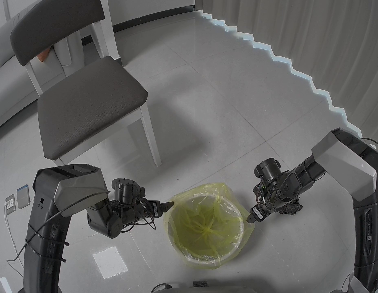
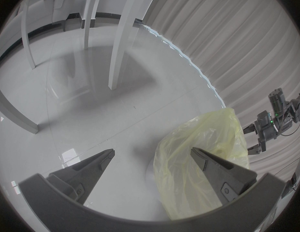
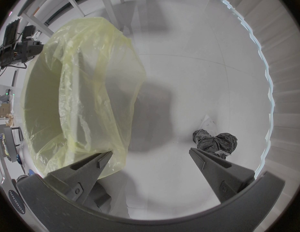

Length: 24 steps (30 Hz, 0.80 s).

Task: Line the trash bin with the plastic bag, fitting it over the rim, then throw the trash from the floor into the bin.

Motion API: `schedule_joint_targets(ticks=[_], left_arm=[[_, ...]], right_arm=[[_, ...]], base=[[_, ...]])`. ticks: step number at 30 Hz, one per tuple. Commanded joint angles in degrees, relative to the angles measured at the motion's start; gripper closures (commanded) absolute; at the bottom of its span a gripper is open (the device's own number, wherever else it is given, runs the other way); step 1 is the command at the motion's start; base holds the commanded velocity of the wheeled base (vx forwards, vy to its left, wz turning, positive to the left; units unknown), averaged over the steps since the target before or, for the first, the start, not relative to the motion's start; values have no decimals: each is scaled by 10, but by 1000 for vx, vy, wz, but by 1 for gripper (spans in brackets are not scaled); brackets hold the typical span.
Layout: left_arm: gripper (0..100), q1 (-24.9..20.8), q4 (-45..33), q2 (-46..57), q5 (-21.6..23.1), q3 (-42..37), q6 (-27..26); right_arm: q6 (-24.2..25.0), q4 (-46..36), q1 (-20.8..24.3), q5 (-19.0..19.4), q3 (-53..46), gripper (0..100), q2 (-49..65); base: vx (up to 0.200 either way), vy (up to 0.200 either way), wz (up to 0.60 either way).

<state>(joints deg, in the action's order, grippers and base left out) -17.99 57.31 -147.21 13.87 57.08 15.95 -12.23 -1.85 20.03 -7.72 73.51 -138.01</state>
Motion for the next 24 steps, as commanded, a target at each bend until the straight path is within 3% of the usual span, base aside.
schedule_joint_targets(ticks=[1, 8, 19, 24], left_arm=[[0, 16, 53, 26, 5, -60, 1], [0, 32, 70, 50, 5, -97, 1], [0, 44, 77, 124, 33, -163, 3], [0, 52, 139, 136, 33, -210, 3]], right_arm=[[-2, -3, -5, -4, 34, 0, -47], [5, -59, -4, -5, 88, 0, -72], [4, -61, -28, 2, 10, 0, 54], [4, -57, -41, 2, -23, 0, 96]], base=[[0, 0, 0], [0, 0, 0], [0, 0, 0], [0, 0, 0]])
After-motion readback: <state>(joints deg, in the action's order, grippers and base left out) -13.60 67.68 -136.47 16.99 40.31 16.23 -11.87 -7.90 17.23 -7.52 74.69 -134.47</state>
